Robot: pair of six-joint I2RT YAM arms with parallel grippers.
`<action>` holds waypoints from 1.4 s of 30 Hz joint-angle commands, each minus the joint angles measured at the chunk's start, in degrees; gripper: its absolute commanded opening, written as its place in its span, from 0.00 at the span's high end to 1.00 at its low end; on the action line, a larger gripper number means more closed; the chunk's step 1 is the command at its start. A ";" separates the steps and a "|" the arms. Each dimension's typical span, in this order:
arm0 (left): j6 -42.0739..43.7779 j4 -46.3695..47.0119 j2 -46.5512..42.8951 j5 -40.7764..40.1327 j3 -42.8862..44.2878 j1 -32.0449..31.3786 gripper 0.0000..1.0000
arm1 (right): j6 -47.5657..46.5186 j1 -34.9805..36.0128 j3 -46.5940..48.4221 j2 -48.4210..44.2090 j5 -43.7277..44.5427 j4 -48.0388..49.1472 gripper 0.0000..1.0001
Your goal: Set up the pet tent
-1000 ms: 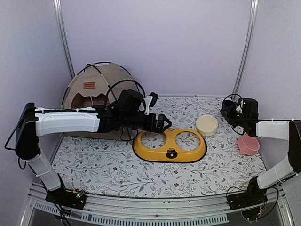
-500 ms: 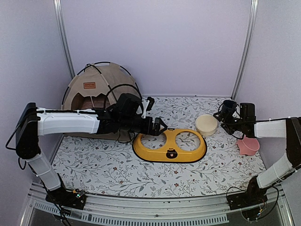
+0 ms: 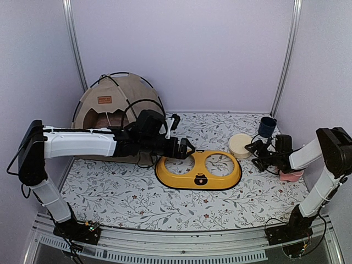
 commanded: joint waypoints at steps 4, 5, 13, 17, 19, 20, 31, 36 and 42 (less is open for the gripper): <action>-0.51 0.90 -2.28 0.41 -0.96 0.72 0.01 | 4.42 0.19 0.23 6.06 0.98 14.40 0.10; -0.50 0.97 -2.44 0.42 -1.09 0.65 0.01 | 4.53 0.19 0.51 6.79 1.25 14.91 0.11; -0.72 0.98 -3.39 -0.01 -1.80 0.77 0.01 | 7.05 0.19 2.03 12.63 0.34 21.56 0.21; -0.80 0.99 -3.52 0.07 -1.85 0.79 0.01 | 8.63 0.21 2.12 15.07 -0.82 25.12 0.27; -0.96 0.89 -3.64 0.03 -1.89 0.81 0.01 | 9.39 0.18 1.96 15.58 -1.37 26.97 0.31; -0.92 0.89 -3.72 0.03 -1.93 0.74 0.01 | 9.71 0.19 1.86 15.68 -1.65 27.68 0.34; -1.20 1.22 -3.59 -0.26 -1.94 0.84 0.01 | 8.23 0.19 2.61 7.41 -2.77 26.59 0.71; -1.00 1.17 -2.92 -0.45 -1.80 0.86 0.01 | 3.81 0.27 3.98 0.36 -2.57 20.65 0.80; -0.64 0.60 -2.51 -1.91 -2.55 1.16 0.01 | -6.35 2.41 7.01 -9.27 -0.01 5.27 0.89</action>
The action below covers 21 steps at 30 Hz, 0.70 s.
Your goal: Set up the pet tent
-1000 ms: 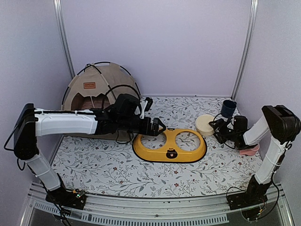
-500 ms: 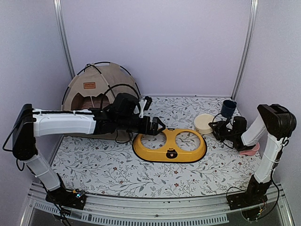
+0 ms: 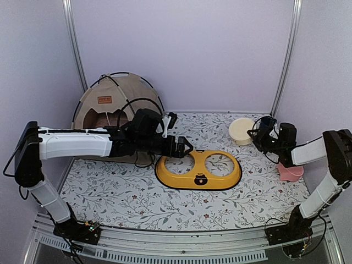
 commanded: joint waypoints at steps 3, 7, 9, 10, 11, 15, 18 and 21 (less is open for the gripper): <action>0.33 0.09 -0.23 -1.75 -2.05 1.41 0.01 | -15.09 4.20 5.38 -12.27 3.26 -14.35 0.89; 0.79 -1.19 -0.70 -2.03 -3.96 2.26 0.01 | -22.62 8.21 7.97 -18.27 7.67 -24.53 0.89; 1.08 -1.82 -1.05 -2.15 -5.08 2.59 0.01 | -25.58 10.57 8.93 -20.40 10.49 -29.12 0.89; 1.13 -1.98 -1.31 -2.27 -5.67 2.70 0.01 | -27.45 12.00 9.47 -21.32 12.43 -31.46 0.89; 1.17 -2.24 -1.56 -2.29 -6.23 2.91 0.01 | -28.52 13.46 9.92 -22.28 14.44 -33.43 0.89; 1.38 -3.39 -2.23 -2.83 -7.51 3.34 0.02 | -33.60 20.44 12.26 -24.14 22.70 -40.73 0.89; 1.66 -3.89 -2.34 -3.00 -7.87 3.63 0.03 | -36.31 24.28 14.31 -23.67 27.69 -44.66 0.89; 2.18 -4.77 -2.47 -3.42 -7.79 4.02 0.03 | -38.97 27.23 16.58 -22.22 32.29 -48.57 0.89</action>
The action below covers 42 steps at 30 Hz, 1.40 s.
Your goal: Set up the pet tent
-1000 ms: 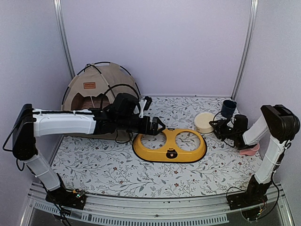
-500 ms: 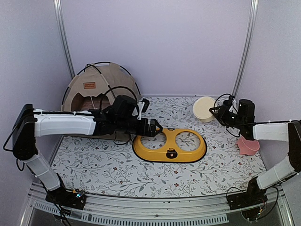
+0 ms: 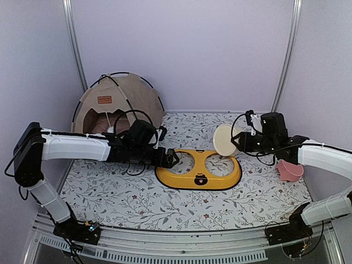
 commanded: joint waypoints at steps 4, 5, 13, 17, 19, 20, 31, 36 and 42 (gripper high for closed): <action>1.77 -1.75 -2.76 -1.49 -0.80 1.68 0.03 | -9.01 6.27 8.24 2.22 14.90 -7.23 0.89; 1.75 -1.73 -3.03 -1.58 -1.00 1.78 0.03 | -9.92 7.07 9.08 2.96 16.23 -8.33 0.89; 2.53 -1.81 -4.26 -1.63 -2.43 2.54 0.03 | -16.75 13.74 16.05 11.29 28.10 -16.96 0.89; 2.96 -1.88 -4.30 -1.77 -3.59 2.79 0.05 | -18.53 16.89 18.70 14.91 32.77 -20.80 0.89; 3.06 -1.94 -4.13 -2.06 -4.20 2.87 0.06 | -19.22 18.24 19.81 16.72 35.33 -22.49 0.88; 3.09 -1.96 -4.02 -2.00 -4.49 2.95 0.06 | -19.73 18.86 20.39 17.54 36.46 -23.35 0.88; 1.90 0.97 -1.67 -0.79 -7.03 3.07 0.12 | -23.57 23.86 23.91 24.36 41.64 -28.10 0.65; 1.44 2.05 0.13 0.17 -7.23 3.05 0.14 | -23.24 25.03 25.22 24.64 36.89 -28.81 0.45; 1.52 2.52 0.99 0.48 -7.06 3.11 0.15 | -20.29 25.27 27.70 23.45 25.03 -28.46 0.29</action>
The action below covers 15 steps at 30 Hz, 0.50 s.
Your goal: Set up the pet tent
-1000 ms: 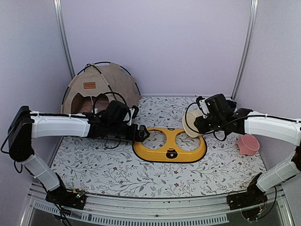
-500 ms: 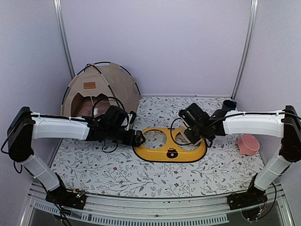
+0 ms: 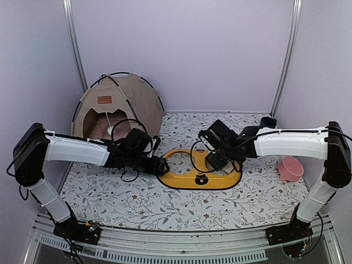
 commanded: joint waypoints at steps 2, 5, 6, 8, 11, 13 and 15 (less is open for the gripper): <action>-0.25 1.81 1.07 0.63 -0.29 0.65 0.15 | 3.19 0.42 3.21 -1.66 -10.69 1.28 0.27; -0.36 1.83 1.25 0.73 -0.24 0.70 0.15 | 4.33 0.48 3.50 -1.45 -15.27 1.78 0.26; -0.41 1.82 1.26 0.79 -0.20 0.67 0.15 | 4.67 0.42 3.66 -1.34 -16.06 1.87 0.26; -0.32 1.86 1.26 0.80 -0.27 0.73 0.15 | 5.68 0.36 3.71 -1.07 -16.91 1.99 0.26; -0.31 1.82 1.22 0.78 -0.28 0.72 0.15 | 6.87 0.13 3.74 -0.80 -17.58 2.31 0.28; -0.32 1.82 1.16 0.78 -0.28 0.68 0.15 | 8.34 -0.34 3.63 -0.70 -18.28 2.34 0.31; -0.32 1.74 1.17 0.75 -0.28 0.69 0.15 | 9.91 -1.09 3.40 -0.89 -18.71 2.67 0.33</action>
